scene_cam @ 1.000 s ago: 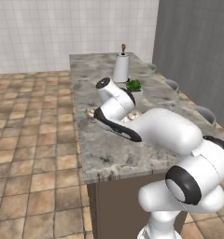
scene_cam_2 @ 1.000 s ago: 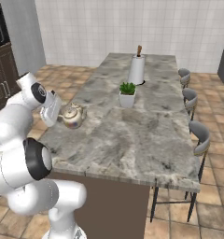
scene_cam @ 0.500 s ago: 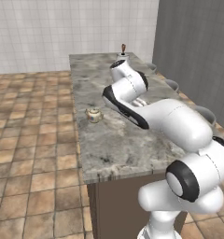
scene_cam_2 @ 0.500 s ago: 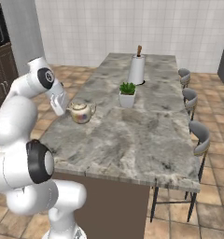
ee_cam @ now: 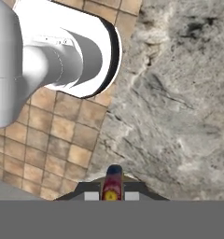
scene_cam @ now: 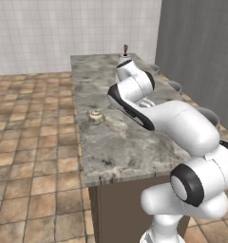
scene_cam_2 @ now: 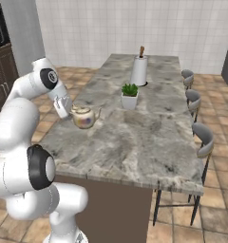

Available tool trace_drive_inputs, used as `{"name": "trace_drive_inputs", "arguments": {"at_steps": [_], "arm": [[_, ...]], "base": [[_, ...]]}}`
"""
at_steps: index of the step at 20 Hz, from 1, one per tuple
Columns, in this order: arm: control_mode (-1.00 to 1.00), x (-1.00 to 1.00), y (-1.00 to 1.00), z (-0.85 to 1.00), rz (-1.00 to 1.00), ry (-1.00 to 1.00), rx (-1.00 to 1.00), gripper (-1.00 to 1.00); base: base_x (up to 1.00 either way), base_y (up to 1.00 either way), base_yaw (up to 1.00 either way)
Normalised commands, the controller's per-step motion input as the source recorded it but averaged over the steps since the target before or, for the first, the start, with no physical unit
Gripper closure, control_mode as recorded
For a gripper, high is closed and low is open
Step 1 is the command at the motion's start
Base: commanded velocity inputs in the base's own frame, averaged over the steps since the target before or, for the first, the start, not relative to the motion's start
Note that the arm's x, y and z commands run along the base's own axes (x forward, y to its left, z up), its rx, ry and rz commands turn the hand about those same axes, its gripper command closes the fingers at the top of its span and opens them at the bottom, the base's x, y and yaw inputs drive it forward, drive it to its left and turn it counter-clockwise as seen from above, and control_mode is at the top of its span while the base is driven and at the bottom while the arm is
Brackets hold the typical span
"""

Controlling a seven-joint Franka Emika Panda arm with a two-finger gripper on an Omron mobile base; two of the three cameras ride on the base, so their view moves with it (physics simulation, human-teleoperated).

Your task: Pick the teapot and teapot and place them in the sink. Then turn on the water.

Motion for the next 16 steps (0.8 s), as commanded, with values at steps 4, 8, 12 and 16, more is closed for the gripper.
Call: {"name": "trace_drive_inputs", "arguments": {"at_steps": [4, 8, 12, 16], "arm": [[1.0, 0.0, 0.0, 0.0, 0.0, 0.0, 0.0, 1.0], [1.0, 0.0, 0.0, 0.0, 0.0, 0.0, 0.0, 1.0], [1.0, 0.0, 0.0, 0.0, 0.0, 0.0, 0.0, 1.0], [1.0, 0.0, 0.0, 0.0, 0.0, 0.0, 0.0, 1.0]], "base": [[-0.64, 0.0, 0.02], [-0.46, -0.03, 0.28], [-0.05, -0.01, 0.62], [0.0, 0.0, 0.75]]}}
